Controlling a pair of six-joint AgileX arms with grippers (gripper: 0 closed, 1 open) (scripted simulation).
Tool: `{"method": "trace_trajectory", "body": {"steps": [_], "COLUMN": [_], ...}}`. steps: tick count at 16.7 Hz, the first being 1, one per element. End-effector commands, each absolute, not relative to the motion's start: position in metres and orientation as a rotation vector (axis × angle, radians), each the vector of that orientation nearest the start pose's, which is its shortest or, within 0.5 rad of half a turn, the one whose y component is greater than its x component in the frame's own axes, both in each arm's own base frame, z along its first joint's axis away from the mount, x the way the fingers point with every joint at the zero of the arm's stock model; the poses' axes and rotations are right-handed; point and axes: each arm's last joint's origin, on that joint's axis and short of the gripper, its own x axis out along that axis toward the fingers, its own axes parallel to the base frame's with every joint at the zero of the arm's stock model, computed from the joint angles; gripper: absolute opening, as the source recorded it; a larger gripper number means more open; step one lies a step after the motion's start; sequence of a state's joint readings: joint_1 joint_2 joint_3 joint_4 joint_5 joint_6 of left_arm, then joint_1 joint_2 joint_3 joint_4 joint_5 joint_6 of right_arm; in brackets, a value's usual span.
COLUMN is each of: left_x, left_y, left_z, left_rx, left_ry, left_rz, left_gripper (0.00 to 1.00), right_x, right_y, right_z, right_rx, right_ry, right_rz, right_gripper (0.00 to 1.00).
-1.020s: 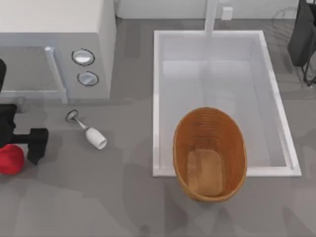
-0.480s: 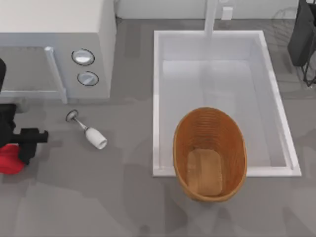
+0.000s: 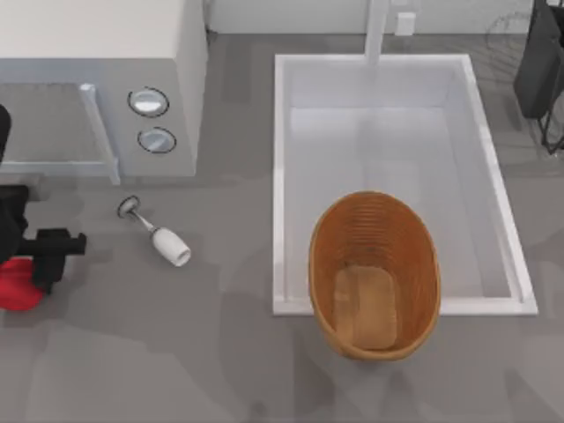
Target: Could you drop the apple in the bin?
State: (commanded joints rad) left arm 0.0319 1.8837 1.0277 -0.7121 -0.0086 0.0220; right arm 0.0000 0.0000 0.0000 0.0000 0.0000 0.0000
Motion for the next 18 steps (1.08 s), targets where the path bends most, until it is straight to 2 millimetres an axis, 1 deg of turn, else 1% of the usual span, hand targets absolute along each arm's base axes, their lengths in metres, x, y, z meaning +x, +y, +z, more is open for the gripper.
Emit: {"method": "trace_trajectory", "body": {"steps": [1,3,5,10,13,15,18], "left_x": [0.314,0.314,0.314,0.309,0.306,0.307,0.311], "left_y": [0.011,0.010,0.008,-0.001,-0.002,0.001,0.007], "left_z": [0.114,0.117,0.128,0.176,0.205,0.225,0.252], "left_rx": [-0.011,-0.010,-0.003,0.029,0.034,0.025,0.001], "left_ry": [1.551,1.552,1.559,1.647,1.700,1.686,1.600], "left_rz": [0.012,0.012,0.013,-0.001,-0.006,-0.005,0.005], "left_gripper": [0.00,0.00,0.00,0.00,0.00,0.00,0.00], "right_x": [0.106,0.106,0.106,0.106,0.106,0.106,0.106], "right_y": [-0.001,-0.001,-0.001,-0.001,-0.001,-0.001,-0.001], "right_z": [0.160,0.160,0.160,0.160,0.160,0.160,0.160], "right_rx": [0.000,0.000,0.000,0.000,0.000,0.000,0.000], "right_ry": [0.000,0.000,0.000,0.000,0.000,0.000,0.000], "right_rz": [0.000,0.000,0.000,0.000,0.000,0.000,0.000], "right_gripper": [1.00,1.00,1.00,1.00,1.00,1.00,1.00]}}
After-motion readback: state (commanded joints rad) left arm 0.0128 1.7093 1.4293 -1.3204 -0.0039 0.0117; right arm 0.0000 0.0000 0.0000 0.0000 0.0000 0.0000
